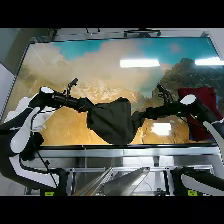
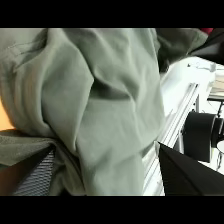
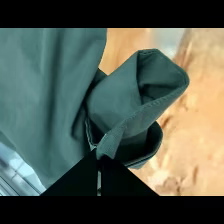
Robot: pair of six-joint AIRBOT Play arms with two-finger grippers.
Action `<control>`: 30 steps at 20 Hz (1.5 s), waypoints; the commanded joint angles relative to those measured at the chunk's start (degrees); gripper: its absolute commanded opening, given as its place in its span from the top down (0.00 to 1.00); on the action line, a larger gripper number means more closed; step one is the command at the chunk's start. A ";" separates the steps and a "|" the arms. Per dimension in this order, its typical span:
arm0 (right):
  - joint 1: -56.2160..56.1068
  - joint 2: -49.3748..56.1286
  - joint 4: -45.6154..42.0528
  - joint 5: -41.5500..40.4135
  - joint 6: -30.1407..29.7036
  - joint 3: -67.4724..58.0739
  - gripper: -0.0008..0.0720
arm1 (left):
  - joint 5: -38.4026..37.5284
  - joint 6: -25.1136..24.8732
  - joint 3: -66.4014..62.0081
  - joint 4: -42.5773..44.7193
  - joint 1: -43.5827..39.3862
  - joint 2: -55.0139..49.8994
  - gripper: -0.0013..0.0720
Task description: Fold the shirts.
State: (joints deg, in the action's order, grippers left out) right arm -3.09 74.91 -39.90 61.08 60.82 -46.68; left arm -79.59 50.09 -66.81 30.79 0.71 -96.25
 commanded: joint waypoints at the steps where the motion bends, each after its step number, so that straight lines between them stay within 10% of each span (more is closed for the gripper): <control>1: -0.04 0.66 -0.02 -0.24 -0.02 0.02 0.96 | -0.44 0.72 -5.33 -0.33 -2.82 -4.24 0.03; 2: -0.04 0.66 -0.02 -0.22 -0.02 0.02 0.96 | -2.01 2.14 -6.95 -0.35 -3.93 -5.57 0.19; 4: 0.09 0.63 -0.02 -0.22 0.00 0.00 0.96 | -7.21 2.73 -9.90 -0.46 -5.86 -7.72 0.98; 19: 18.36 -17.55 1.79 11.41 1.99 -26.38 0.96 | -11.96 11.85 -40.96 -0.02 0.98 17.03 0.98; 30: 7.17 -16.70 -1.75 6.95 1.95 -4.98 0.96 | 1.03 0.68 7.30 4.22 -2.27 31.15 0.96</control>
State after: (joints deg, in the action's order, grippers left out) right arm 7.75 56.53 -41.54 70.87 63.18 -58.13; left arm -84.58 54.96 -71.22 34.74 -0.05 -66.59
